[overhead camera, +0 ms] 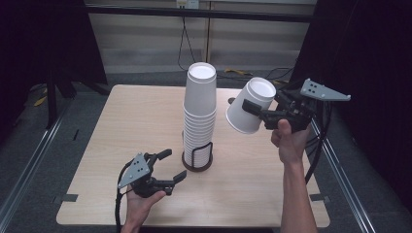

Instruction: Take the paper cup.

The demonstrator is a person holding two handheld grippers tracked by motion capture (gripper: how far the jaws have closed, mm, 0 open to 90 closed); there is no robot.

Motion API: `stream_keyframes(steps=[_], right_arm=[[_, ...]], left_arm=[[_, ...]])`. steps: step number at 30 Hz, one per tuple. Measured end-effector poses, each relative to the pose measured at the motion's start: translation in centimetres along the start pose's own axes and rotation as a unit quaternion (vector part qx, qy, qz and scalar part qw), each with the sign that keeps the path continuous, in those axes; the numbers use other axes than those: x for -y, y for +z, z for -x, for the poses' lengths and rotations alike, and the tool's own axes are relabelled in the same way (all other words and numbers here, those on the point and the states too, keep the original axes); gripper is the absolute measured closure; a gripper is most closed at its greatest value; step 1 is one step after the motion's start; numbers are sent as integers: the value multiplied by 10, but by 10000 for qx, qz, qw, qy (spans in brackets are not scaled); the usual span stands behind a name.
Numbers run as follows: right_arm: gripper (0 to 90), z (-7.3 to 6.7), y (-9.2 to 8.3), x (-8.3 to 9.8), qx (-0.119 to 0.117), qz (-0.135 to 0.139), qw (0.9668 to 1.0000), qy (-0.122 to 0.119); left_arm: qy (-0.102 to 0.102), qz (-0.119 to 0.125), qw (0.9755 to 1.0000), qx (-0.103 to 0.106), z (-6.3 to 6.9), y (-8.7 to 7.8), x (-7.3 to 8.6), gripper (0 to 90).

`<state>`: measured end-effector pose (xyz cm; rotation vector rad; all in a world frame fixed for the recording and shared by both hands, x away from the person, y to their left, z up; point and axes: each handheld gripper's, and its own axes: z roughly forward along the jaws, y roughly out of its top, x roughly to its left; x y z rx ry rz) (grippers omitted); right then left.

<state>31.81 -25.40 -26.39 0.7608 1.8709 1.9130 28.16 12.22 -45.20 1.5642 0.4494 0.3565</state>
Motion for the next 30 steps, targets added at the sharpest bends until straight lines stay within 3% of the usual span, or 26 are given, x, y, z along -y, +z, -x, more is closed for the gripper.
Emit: stream_keyframes(steps=[3,4,11,15,30], right_arm=[[227,-1,-1,11,-13,-63,10000,60],[227,-2,-1,17,-25,-88,9999,81],[227,-8,1,43,-98,-227,9995,195],[227,-11,2,56,-109,-306,9991,256],[227,-22,7,97,-228,-414,9977,479]], left_arm=[[33,-2,9999,97,3,5,-4,158],[140,-33,9998,139,4,8,-7,158],[100,-65,9994,339,10,16,-13,158],[206,-173,9984,507,13,23,-14,157],[222,-223,9975,639,19,34,-15,156]])
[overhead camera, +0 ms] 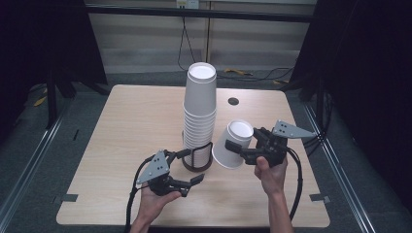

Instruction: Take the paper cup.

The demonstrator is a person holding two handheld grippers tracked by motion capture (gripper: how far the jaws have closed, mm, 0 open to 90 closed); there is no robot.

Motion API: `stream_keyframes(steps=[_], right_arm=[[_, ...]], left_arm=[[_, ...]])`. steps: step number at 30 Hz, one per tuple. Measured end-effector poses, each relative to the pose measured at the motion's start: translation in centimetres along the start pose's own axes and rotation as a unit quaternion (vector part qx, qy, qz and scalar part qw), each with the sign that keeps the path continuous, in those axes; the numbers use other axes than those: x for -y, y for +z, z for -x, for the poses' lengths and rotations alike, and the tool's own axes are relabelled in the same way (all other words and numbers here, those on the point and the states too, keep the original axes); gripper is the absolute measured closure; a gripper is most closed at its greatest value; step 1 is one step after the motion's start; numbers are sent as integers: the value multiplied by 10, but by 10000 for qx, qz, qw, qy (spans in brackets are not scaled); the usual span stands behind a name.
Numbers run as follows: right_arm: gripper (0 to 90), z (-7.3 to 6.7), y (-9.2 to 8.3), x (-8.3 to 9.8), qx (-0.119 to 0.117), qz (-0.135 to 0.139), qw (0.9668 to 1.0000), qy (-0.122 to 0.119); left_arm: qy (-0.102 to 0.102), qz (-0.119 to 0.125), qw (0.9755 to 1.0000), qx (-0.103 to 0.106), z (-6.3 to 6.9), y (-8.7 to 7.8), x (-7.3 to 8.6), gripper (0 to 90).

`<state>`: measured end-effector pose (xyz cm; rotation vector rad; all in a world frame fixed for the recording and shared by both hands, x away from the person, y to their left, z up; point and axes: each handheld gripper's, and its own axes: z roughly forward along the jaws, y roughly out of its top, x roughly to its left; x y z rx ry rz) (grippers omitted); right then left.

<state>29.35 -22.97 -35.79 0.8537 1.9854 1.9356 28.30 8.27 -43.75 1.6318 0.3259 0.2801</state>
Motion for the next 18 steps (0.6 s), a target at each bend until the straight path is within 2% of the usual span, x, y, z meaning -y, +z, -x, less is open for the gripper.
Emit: stream_keyframes(steps=[4,6,8,10,14,17,18], right_arm=[[227,-2,3,6,-58,-21,10000,46],[227,-5,9,13,-106,-121,9999,38],[227,-6,11,14,-132,-130,9998,26],[227,-7,16,19,-151,-234,9996,30],[228,-8,18,23,-222,-248,9994,38],[227,-8,20,28,-255,-250,9993,96],[228,-9,21,31,-245,-289,9992,116]], left_arm=[[0,37,10000,57,1,4,-1,156],[-5,54,10000,84,3,7,-2,156],[56,-4,9999,118,3,8,-2,156],[29,13,9999,137,4,12,-1,156],[-26,2,9998,173,4,15,0,155],[-80,35,9996,280,3,20,4,156],[-92,-34,9996,279,3,20,5,155]])
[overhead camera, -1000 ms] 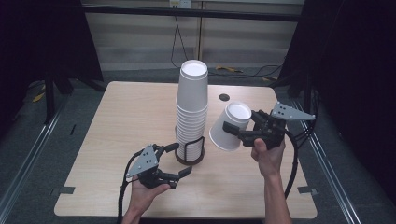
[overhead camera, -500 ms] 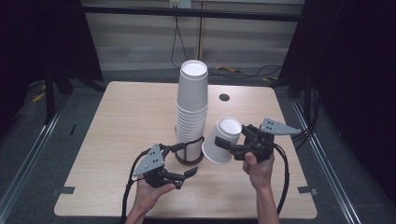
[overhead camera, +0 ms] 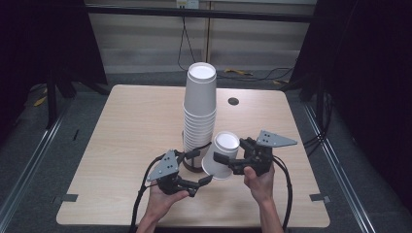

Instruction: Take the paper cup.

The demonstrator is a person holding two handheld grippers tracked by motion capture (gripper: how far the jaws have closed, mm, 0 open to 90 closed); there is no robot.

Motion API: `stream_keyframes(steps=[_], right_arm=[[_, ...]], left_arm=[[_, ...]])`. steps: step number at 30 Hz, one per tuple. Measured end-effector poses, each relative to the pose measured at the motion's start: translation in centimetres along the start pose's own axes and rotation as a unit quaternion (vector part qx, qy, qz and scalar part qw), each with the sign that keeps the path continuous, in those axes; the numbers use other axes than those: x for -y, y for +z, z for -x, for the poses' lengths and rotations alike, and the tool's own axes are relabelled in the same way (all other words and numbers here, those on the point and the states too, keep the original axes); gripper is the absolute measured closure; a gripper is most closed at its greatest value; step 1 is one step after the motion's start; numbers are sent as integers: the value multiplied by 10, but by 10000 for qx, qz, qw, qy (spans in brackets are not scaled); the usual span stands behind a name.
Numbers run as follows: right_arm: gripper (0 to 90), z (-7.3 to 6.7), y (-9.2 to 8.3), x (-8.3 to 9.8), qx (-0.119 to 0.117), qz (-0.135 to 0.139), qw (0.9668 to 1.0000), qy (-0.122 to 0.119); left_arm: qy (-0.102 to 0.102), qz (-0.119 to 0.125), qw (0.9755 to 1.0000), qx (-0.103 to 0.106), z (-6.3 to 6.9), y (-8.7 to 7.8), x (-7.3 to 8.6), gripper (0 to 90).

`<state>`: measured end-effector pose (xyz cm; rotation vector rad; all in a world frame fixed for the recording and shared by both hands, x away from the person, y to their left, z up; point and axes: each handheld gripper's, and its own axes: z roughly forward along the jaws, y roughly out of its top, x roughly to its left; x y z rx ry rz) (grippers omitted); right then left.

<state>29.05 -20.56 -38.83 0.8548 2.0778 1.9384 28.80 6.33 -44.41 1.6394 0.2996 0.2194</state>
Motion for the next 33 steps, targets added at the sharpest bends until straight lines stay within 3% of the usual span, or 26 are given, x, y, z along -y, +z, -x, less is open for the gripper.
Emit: stream_keyframes(steps=[7,16,24,33], right_arm=[[228,-3,8,6,-53,-79,10000,17],[228,-6,21,16,-211,-131,9996,95],[228,-9,25,16,-289,-124,9995,98],[227,-11,26,18,-311,-149,9994,80]], left_arm=[[12,-82,9999,125,1,7,3,148],[-78,-217,9997,108,0,12,6,97],[-94,-354,9992,173,0,20,8,77],[-96,-344,9991,236,0,19,9,95]])
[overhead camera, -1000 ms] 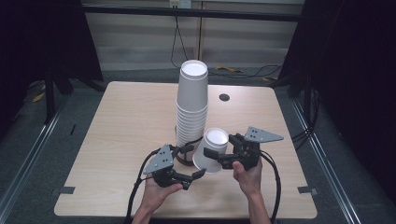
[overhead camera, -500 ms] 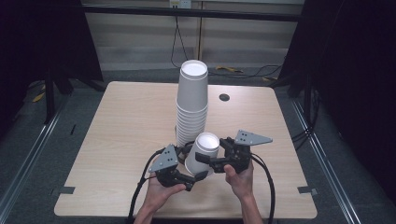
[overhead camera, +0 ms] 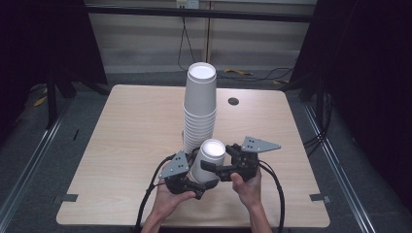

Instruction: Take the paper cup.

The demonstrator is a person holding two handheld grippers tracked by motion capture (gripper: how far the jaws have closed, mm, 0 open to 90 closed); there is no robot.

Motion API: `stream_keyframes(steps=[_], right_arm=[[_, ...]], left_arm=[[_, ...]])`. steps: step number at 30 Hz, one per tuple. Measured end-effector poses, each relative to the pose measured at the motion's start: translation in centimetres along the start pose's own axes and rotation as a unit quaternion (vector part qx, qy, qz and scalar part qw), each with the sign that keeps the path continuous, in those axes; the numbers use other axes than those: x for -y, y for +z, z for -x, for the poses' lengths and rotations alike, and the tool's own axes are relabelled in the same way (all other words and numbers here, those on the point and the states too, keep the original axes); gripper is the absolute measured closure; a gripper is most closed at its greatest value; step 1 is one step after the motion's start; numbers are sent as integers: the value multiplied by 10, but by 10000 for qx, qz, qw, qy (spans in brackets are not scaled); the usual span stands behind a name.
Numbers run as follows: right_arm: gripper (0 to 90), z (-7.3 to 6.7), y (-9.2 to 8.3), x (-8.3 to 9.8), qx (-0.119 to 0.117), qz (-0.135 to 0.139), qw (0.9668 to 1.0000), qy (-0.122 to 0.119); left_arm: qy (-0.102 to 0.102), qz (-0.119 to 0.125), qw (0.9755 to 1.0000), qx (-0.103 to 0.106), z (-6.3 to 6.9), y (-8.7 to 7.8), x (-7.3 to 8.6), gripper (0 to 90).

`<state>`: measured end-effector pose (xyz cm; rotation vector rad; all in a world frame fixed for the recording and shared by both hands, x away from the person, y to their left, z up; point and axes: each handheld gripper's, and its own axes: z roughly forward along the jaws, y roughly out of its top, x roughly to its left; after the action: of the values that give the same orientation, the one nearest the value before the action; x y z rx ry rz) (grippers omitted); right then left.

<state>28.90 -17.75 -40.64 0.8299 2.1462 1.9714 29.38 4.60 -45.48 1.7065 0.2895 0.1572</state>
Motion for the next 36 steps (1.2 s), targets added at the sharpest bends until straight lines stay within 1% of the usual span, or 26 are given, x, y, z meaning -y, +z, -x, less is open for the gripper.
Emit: stream_keyframes(steps=[2,3,4,13,14,15,17,27,29,32,35,36], right_arm=[[227,0,0,0,-17,17,10000,-10],[227,0,0,0,-11,22,10000,-29],[225,0,0,0,-25,26,10000,0],[204,2,0,2,-86,2,10000,27],[183,2,0,2,-97,-2,10000,17],[142,2,0,2,-110,-3,9999,21],[134,2,0,1,-97,-22,9999,37],[133,2,-5,1,-161,-55,9998,36],[133,1,-10,0,-143,-22,9999,2],[132,1,-13,0,-108,-3,9999,-15],[134,1,-20,0,-16,17,9999,-111],[134,1,-20,0,-16,17,9999,-111]], left_arm=[[22,12,10000,-28,1,0,0,95],[-15,38,10000,-15,1,0,0,95],[22,-24,10000,-32,1,0,0,102],[5,-58,10000,20,0,-2,0,125],[-21,-63,10000,47,0,-2,0,126],[-21,-80,10000,50,0,-2,0,127],[-23,-89,9999,58,0,-2,0,127],[-48,-206,9998,34,-3,-8,-1,131],[10,-281,9996,19,-5,-12,-1,132],[-5,-270,9996,6,-5,-13,-1,133],[-3,-340,9994,-10,-6,-15,-2,133],[-12,-380,9993,-5,-6,-16,-2,133]])
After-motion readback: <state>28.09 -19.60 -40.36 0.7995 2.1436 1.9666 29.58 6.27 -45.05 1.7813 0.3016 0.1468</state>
